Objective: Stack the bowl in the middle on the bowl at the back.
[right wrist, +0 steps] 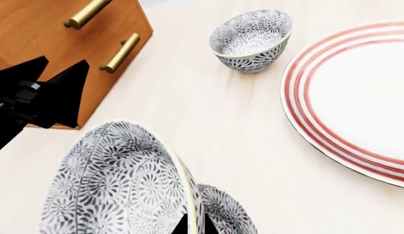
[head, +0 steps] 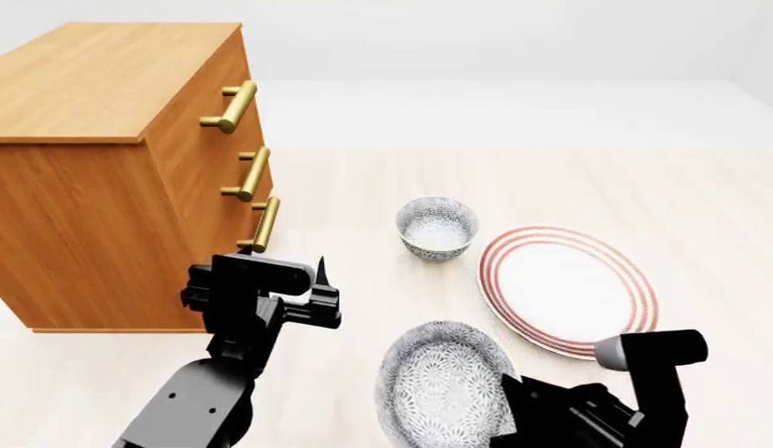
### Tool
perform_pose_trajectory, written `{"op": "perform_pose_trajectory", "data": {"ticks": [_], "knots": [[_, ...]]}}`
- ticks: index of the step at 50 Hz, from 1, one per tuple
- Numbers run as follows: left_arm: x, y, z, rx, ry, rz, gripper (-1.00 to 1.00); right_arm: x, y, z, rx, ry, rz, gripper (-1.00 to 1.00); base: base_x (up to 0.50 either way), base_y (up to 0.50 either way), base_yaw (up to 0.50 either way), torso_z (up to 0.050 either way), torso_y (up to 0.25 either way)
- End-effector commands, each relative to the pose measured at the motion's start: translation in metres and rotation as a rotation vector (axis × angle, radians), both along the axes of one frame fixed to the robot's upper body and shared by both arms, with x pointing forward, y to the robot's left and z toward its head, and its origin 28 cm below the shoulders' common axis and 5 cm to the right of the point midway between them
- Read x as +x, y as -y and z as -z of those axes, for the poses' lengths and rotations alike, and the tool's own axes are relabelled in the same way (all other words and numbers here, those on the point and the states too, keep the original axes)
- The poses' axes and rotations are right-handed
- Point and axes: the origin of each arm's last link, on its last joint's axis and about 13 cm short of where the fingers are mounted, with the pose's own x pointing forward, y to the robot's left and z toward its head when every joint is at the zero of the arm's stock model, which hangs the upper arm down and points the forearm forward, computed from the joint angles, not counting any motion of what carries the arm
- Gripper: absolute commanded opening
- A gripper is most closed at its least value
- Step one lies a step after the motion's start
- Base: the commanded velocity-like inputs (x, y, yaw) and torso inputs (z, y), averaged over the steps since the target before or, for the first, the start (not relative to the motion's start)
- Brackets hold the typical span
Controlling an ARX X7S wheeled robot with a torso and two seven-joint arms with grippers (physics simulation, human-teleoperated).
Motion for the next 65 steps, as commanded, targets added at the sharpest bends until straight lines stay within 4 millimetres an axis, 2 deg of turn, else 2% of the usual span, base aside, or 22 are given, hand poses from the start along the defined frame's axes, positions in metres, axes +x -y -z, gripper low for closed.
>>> {"op": "perform_pose_trajectory", "data": {"ticks": [1,12,35,58,65], "knots": [[-0.001,0.000,0.000,0.001,-0.001,0.000,1.00,-0.007,0.001,0.001,0.007,0.005,-0.003,-1.00,0.00,0.00,0.00,0.000,0.000],[0.000,0.000,0.001,0.001,-0.003,-0.003,1.00,-0.010,0.000,0.001,0.003,0.006,-0.004,-1.00,0.00,0.00,0.00,0.000,0.001],[-0.002,0.001,0.001,0.003,-0.002,-0.002,1.00,-0.035,0.006,-0.001,0.001,0.011,0.016,-1.00,0.00,0.00,0.00,0.000,0.000],[-0.002,0.002,0.002,0.002,-0.004,-0.003,1.00,-0.034,0.006,0.002,0.003,0.002,0.030,-1.00,0.00,0.00,0.00,0.000,0.000],[-0.002,0.002,0.002,0.002,-0.005,-0.002,1.00,-0.026,0.005,0.003,0.007,0.004,0.049,-1.00,0.00,0.00,0.00,0.000,0.000]]}}
